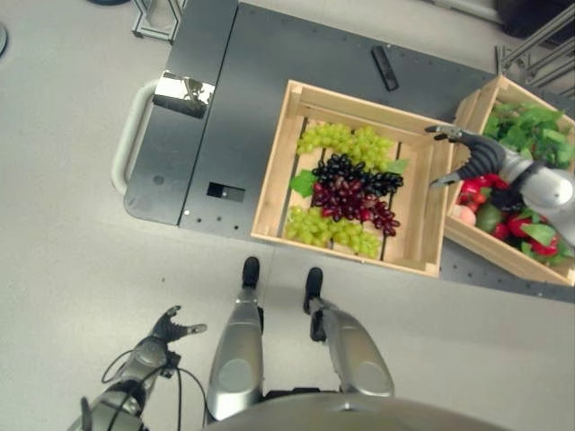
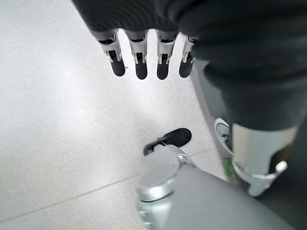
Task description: Pick up the fruits from the basket on one side to the basket on the other side
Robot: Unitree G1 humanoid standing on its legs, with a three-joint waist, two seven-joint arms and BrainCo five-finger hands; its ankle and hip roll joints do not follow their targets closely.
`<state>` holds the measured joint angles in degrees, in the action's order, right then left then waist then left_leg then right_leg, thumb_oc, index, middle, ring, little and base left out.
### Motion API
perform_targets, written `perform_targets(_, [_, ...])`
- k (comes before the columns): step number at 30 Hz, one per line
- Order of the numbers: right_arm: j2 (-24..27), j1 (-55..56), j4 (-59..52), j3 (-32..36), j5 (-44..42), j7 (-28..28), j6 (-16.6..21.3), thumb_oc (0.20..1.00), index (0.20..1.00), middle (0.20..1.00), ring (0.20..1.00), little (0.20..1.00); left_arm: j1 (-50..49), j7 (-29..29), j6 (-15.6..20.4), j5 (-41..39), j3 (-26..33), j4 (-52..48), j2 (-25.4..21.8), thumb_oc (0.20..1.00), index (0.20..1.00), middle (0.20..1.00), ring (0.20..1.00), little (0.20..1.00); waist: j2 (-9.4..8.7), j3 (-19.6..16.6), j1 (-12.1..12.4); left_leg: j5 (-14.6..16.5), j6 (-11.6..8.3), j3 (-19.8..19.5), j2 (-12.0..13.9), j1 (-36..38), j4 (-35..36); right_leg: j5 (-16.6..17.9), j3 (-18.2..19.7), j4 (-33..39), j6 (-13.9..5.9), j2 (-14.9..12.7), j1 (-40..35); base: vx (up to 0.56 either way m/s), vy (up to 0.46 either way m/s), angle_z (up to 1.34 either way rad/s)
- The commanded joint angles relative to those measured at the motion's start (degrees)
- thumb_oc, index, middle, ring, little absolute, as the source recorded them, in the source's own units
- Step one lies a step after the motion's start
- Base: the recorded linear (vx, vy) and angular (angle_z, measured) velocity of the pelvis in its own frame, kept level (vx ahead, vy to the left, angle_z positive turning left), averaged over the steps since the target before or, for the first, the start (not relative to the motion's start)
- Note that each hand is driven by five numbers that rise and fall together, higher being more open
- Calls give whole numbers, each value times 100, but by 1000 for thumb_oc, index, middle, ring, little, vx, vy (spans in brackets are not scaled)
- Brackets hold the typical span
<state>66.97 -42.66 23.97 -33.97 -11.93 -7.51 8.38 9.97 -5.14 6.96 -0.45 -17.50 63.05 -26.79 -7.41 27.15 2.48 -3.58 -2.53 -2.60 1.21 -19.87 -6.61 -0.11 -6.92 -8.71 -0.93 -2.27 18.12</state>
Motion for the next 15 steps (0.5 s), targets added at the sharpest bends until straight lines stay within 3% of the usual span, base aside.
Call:
perform_targets(1, [-75, -338, 41, -225, 8, 302, 67, 1000, 1000, 1000, 1000, 1000, -194, -162, 5, -229, -4, 41, -10, 1000, 1000, 1000, 1000, 1000, -105, -290, 100, 135, -43, 3, -127, -122, -356, 368, 108, -157, -442, -133, 239, -32, -50, -11])
perform_targets(12, [-984, -1222, 834, -569, 430, 741, -152, 1000, 1000, 1000, 1000, 1000, -102, -371, -61, -464, 69, 200, 41, 1000, 1000, 1000, 1000, 1000, -235, -65, 185, 89, -46, -19, -110, -537, -506, 471, 143, -122, -415, -83, 533, -15, -21, 2])
perform_targets(15, [-1557, -1658, 1306, -730, 557, 904, -245, 1000, 1000, 1000, 1000, 1000, -36, -457, -89, -579, 112, 325, 28, 1000, 1000, 1000, 1000, 1000, -293, 42, 267, 78, -34, -9, -82, -628, -536, 513, 133, -119, -424, -64, 608, -16, -11, -3])
